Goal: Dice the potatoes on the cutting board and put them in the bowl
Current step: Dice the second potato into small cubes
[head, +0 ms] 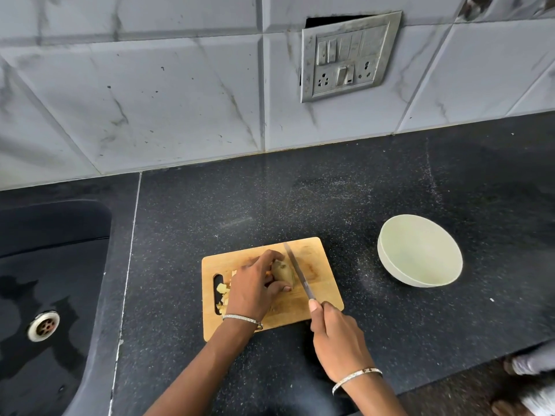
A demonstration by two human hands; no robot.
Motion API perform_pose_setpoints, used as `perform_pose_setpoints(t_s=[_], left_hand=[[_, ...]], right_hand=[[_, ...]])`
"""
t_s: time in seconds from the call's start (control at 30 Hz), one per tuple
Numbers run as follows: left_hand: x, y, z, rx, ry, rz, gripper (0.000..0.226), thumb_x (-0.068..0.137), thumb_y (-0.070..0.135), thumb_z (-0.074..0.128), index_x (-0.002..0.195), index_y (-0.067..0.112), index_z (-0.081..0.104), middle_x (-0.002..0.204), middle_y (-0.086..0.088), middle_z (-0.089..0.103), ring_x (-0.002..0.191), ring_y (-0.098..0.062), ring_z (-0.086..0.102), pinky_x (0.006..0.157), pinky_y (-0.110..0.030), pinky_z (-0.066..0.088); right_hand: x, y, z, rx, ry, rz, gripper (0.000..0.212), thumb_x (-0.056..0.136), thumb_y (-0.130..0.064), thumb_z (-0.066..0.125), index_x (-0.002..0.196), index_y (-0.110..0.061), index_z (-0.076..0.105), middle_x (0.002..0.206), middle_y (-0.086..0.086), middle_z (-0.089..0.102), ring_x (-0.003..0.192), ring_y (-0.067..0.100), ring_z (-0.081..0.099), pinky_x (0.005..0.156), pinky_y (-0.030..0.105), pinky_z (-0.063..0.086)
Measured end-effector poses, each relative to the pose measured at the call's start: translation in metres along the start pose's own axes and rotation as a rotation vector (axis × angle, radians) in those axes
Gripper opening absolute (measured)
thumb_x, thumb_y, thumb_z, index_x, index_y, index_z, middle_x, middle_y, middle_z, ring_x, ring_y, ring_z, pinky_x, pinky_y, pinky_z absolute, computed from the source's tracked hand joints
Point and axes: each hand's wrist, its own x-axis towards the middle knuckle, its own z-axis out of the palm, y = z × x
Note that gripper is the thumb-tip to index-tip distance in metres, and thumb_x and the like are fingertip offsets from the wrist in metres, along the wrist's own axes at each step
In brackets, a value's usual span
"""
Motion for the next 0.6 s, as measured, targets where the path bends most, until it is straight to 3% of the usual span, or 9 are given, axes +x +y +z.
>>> perform_pose_setpoints(t_s=[0.23, 0.4, 0.6], left_hand=[[0.000, -0.003, 0.005, -0.007, 0.011, -0.005, 0.043, 0.068, 0.036, 0.083, 0.103, 0.033, 0.058, 0.097, 0.012, 0.066, 0.087, -0.010, 0.062, 0.073, -0.035, 0.057], [0.002, -0.004, 0.006, -0.033, 0.023, -0.017, 0.041, 0.067, 0.033, 0.084, 0.101, 0.031, 0.062, 0.096, 0.012, 0.068, 0.088, -0.011, 0.064, 0.074, -0.038, 0.057], [0.003, -0.005, 0.007, -0.047, 0.023, -0.039, 0.039, 0.067, 0.021, 0.084, 0.100, 0.030, 0.064, 0.091, 0.011, 0.070, 0.085, -0.010, 0.066, 0.074, -0.036, 0.058]], right_hand=[[0.001, -0.004, 0.001, -0.033, -0.019, -0.022, 0.046, 0.098, -0.053, 0.014, 0.081, -0.024, 0.044, 0.078, 0.000, 0.060, 0.078, 0.029, 0.059, 0.070, 0.042, 0.047], [-0.005, -0.015, -0.003, -0.094, -0.021, -0.002, 0.037, 0.100, -0.051, 0.016, 0.085, -0.025, 0.039, 0.072, -0.005, 0.047, 0.078, 0.031, 0.059, 0.062, 0.038, 0.040], [0.012, -0.034, 0.001, -0.166, -0.017, 0.019, 0.039, 0.102, -0.045, 0.021, 0.104, -0.020, 0.050, 0.098, 0.005, 0.065, 0.092, 0.029, 0.065, 0.062, 0.033, 0.041]])
